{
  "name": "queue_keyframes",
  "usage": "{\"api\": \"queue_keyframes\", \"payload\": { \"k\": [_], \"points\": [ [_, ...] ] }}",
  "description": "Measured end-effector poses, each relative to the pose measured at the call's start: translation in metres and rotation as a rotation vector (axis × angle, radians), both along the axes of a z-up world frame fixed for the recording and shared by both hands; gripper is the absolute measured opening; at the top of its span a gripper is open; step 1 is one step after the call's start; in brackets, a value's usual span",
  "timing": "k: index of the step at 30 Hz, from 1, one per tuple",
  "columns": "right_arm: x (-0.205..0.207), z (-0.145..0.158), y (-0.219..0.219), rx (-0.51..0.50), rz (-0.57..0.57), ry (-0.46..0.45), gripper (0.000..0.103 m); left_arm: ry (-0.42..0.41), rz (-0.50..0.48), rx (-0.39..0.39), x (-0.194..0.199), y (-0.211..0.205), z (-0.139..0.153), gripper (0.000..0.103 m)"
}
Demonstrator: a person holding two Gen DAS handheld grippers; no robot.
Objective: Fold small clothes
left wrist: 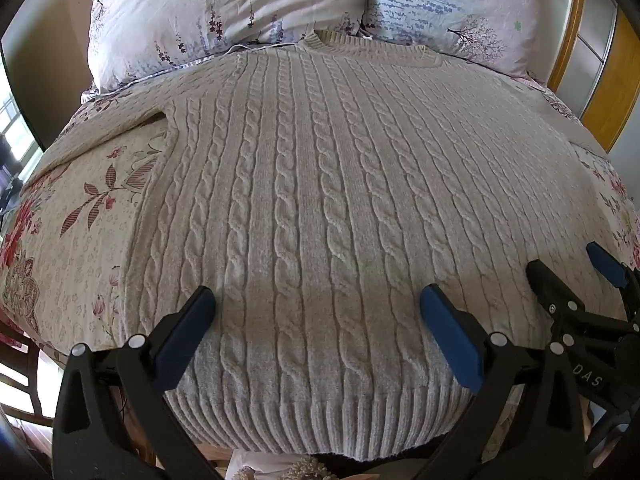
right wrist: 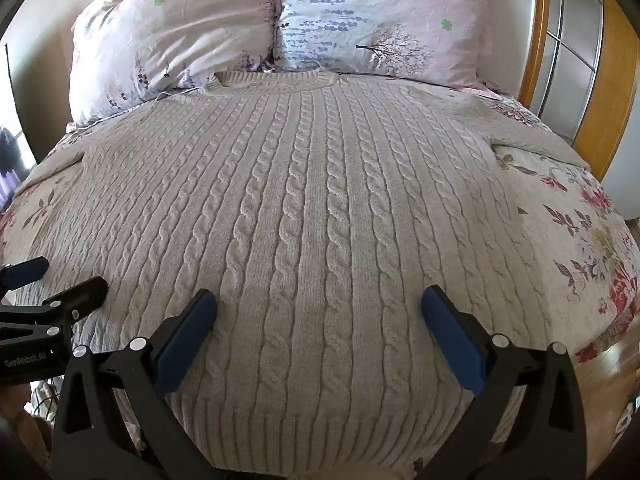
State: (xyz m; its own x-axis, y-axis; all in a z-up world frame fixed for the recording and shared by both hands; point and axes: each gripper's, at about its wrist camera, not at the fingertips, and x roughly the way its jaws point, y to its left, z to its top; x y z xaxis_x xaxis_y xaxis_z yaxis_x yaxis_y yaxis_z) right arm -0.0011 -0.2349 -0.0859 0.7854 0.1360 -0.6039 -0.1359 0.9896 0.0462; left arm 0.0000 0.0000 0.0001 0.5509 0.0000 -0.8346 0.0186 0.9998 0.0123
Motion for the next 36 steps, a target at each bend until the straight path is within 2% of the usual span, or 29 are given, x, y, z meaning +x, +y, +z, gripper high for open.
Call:
{"api": "queue_keyframes", "payload": {
  "k": [36],
  "points": [
    [0.0016,-0.0026,0.0009,0.004,-0.026,0.000,0.102,-0.001,0.000,0.001,0.0000,-0.0001,0.0000,0.101]
  ]
}}
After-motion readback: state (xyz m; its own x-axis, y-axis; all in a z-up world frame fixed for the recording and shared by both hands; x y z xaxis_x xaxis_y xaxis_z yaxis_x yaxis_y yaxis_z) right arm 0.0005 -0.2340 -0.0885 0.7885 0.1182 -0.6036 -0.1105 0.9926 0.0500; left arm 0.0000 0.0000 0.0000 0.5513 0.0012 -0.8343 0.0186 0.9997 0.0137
